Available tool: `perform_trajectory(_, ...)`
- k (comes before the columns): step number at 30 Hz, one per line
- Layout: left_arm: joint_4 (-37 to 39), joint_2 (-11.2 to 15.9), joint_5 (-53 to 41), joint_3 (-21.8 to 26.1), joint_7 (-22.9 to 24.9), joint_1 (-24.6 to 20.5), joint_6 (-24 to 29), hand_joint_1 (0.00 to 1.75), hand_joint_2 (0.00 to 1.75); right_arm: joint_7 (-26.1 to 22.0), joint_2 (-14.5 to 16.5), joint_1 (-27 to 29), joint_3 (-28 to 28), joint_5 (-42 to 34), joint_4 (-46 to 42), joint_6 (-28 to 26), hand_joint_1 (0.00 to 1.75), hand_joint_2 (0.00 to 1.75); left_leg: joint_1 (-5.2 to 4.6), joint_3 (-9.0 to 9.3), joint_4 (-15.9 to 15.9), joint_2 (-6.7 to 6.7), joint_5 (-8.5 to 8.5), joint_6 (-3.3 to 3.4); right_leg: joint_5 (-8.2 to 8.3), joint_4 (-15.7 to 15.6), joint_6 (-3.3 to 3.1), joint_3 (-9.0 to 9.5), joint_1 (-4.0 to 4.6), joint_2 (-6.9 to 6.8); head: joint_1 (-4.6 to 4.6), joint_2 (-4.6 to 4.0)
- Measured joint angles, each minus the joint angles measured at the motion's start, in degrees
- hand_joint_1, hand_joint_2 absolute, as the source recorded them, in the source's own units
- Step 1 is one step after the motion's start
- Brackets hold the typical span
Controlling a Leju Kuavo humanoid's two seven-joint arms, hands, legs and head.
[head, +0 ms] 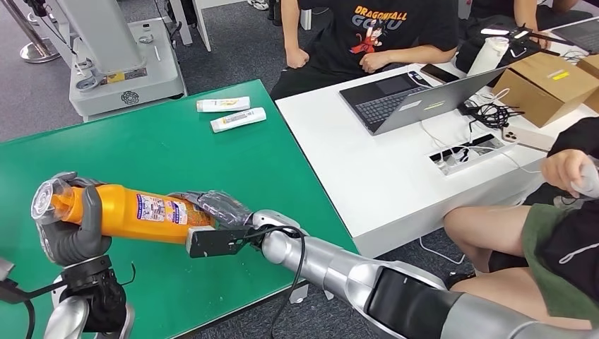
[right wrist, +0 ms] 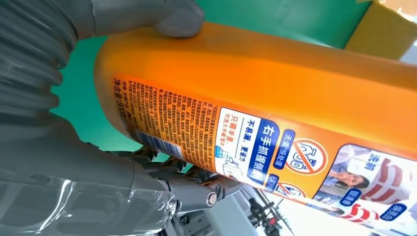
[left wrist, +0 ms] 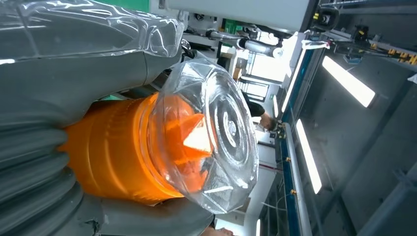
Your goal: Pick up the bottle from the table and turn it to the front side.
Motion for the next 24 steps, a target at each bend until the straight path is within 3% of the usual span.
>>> perform_trajectory(1, 0.0, -0.1, 0.0, 0.0, 0.0, -0.2, 0.0, 0.27, 1.75, 0.0, 0.0, 0.0, -0.2, 0.0, -0.2, 0.0, 1.75, 1.75, 0.00, 0.00, 0.0, 0.00, 0.00, 0.00, 0.00, 0.0, 0.00, 0.00, 0.00, 0.00, 0.00, 0.00)
perform_trajectory(2, 0.0, -0.1, -0.1, 0.0, 0.1, -0.3, -0.1, 0.00, 1.75, 0.0, 0.0, 0.0, -0.4, 0.0, -0.4, -0.2, 1.75, 1.75, 0.00, 0.00, 0.0, 0.00, 0.00, 0.00, 0.00, 0.0, 0.00, 0.00, 0.00, 0.00, 0.00, 0.00)
perform_trajectory(24, 1.2, -0.5, -0.8, -0.1, 0.7, -0.1, 0.0, 0.00, 1.75, -0.2, 3.0, -2.0, -1.5, -1.3, -3.8, -0.6, 1.75, 1.75, 0.00, 0.00, 0.0, 0.01, 0.00, 0.00, 0.00, 0.0, 0.00, -0.01, 0.00, 0.00, 0.00, 0.00)
